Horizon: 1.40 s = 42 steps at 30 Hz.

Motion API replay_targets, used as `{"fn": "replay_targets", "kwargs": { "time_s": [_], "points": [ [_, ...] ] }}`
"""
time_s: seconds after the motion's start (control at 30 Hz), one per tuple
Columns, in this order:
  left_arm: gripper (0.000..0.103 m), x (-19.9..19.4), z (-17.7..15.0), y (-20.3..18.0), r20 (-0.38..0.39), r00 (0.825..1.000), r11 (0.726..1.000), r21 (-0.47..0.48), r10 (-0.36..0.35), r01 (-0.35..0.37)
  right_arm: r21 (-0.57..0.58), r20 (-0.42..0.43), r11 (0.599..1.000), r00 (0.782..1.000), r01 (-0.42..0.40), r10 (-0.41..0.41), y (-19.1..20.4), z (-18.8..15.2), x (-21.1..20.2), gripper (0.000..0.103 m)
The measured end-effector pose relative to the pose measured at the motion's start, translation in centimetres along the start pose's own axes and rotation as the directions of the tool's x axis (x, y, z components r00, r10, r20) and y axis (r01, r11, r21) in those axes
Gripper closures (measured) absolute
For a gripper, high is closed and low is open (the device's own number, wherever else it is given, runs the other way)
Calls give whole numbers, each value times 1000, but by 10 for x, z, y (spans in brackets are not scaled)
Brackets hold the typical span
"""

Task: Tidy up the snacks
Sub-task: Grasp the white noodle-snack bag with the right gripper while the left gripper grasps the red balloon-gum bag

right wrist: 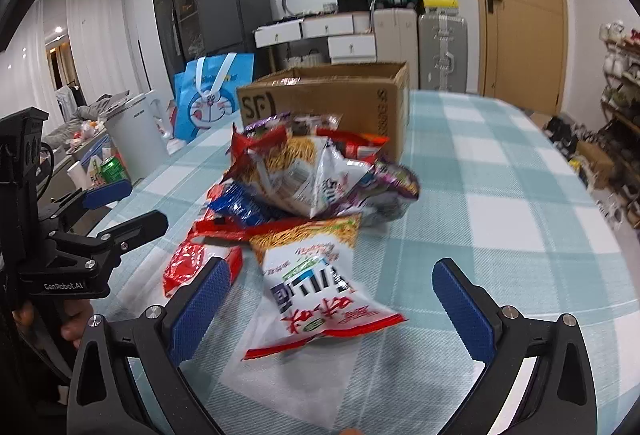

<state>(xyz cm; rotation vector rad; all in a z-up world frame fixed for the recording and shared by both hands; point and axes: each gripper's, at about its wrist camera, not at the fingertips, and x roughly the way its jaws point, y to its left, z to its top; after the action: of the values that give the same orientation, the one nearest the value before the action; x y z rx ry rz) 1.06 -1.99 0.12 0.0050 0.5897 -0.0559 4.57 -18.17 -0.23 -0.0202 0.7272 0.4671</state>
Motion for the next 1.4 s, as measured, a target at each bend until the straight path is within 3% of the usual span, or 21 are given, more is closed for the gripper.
{"fn": "replay_targets", "kwargs": {
  "time_s": [0.13, 0.27, 0.43, 0.67, 0.73, 0.77, 0.9, 1.33, 1.4],
  "points": [
    [1, -2, 1, -3, 5, 1000, 1000, 14, 2, -2, -10, -43, 1000, 999, -9, 8, 5, 0, 12, 0],
    [1, 4, -1, -7, -49, 998, 999, 28, -43, 45, -25, -76, 1000, 997, -8, 6, 9, 1, 22, 2],
    [1, 10, -6, -16, -90, 995, 997, 65, -38, 44, -17, -101, 1000, 995, -7, 5, 9, 3, 29, 9],
    [1, 17, -8, -22, -136, 987, 992, 76, -90, 101, -7, -114, 1000, 993, -13, 13, 3, 7, 33, 27],
    [1, 19, -9, -25, -149, 983, 990, 78, -108, 120, -4, -118, 999, 992, -37, 36, 3, 6, 33, 35],
    [1, 20, -9, -26, -154, 982, 989, 79, -114, 127, -3, -126, 998, 990, -64, 63, 4, 5, 33, 47],
    [3, 28, -11, -32, -191, 974, 986, 90, -121, 141, -30, -103, 998, 993, -55, 51, 8, 1, 27, 54],
    [9, 45, -17, -45, -260, 952, 981, 58, -162, 183, 43, -54, 995, 994, -90, 93, -2, -12, 9, 55],
    [16, 47, -17, -48, -268, 949, 980, 64, -164, 188, 48, -51, 994, 994, -94, 96, -3, -13, 8, 55]
  ]
}}
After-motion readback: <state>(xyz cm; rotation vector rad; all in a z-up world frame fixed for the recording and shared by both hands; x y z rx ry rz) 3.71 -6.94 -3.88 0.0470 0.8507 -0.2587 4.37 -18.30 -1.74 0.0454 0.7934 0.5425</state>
